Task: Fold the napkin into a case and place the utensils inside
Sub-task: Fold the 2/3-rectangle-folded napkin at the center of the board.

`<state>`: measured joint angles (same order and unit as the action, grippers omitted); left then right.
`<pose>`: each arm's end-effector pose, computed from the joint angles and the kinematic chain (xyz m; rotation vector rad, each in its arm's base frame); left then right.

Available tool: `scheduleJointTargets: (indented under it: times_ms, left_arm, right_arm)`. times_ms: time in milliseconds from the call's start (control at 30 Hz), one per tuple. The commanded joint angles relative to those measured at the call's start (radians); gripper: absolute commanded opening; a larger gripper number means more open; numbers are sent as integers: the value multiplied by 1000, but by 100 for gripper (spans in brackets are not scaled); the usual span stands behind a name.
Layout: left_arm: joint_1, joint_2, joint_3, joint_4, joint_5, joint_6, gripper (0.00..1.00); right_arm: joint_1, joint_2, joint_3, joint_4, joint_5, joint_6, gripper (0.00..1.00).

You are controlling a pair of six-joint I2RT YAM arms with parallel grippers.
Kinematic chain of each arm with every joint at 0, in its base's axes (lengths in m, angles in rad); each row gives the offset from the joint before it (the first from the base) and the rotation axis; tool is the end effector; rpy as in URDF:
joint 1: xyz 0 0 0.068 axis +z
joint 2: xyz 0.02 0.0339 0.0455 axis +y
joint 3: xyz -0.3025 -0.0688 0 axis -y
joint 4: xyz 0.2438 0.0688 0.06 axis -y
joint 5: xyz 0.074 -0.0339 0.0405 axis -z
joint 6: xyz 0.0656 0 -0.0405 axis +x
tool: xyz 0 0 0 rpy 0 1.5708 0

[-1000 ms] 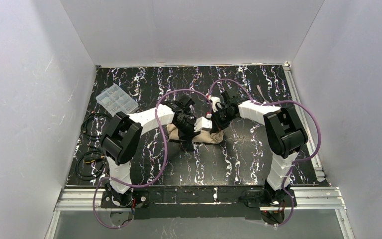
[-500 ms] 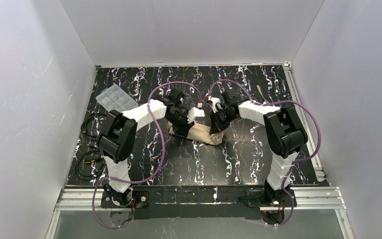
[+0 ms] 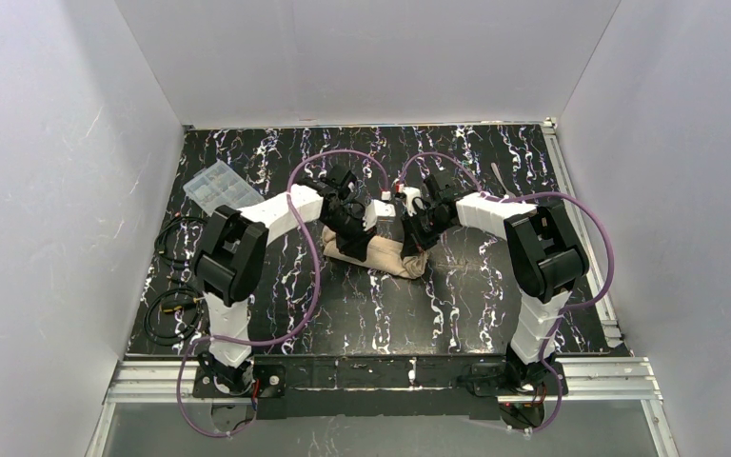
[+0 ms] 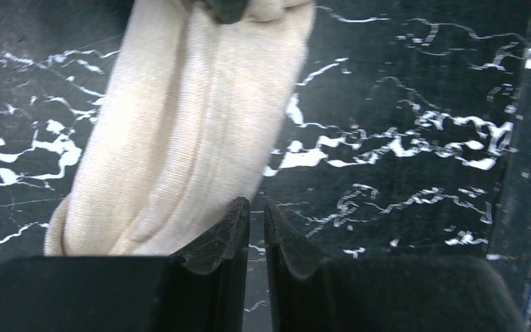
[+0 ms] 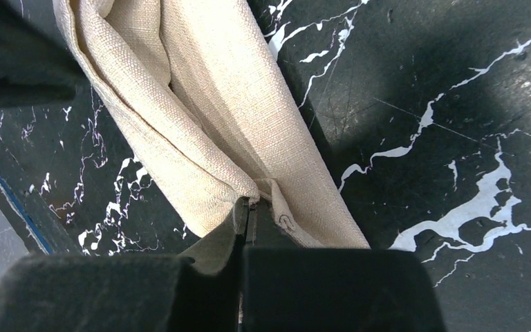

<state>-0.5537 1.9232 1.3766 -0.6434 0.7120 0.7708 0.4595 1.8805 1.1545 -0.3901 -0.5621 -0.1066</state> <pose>0.3261 -0.2520 0.2071 1.7150 1.9018 -0.8909 0.3351 0.2048 0.1683 -0.9155 2.5100 0.8659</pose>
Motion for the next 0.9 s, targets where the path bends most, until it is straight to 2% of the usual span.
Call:
scheduleJointTargets:
  times_ms: [0,67,200,267,600,867]
  left_arm:
    - [1,31,6,99,-113,-63,13]
    - [8,31,0,130,-123,-84,12]
    - [15,8,22,32,39,-39,12]
    - [15,4,27,4,72,-37,12]
    - [48,55,20,135,-94,-171,9]
    - [50,123,101,84,-156,-211,3]
  right_arm:
    - [1,-14,-19,-21,-27,10,1]
    - [2,-14,-23,-19,-30,10,1]
    - [2,-14,-27,-19,-30,9,1]
    - [2,-13,-26,-19,-31,9,1]
    - [1,-42,-32,-16,-57,19,1]
    - [1,-79,-30,-15,-110,29,1]
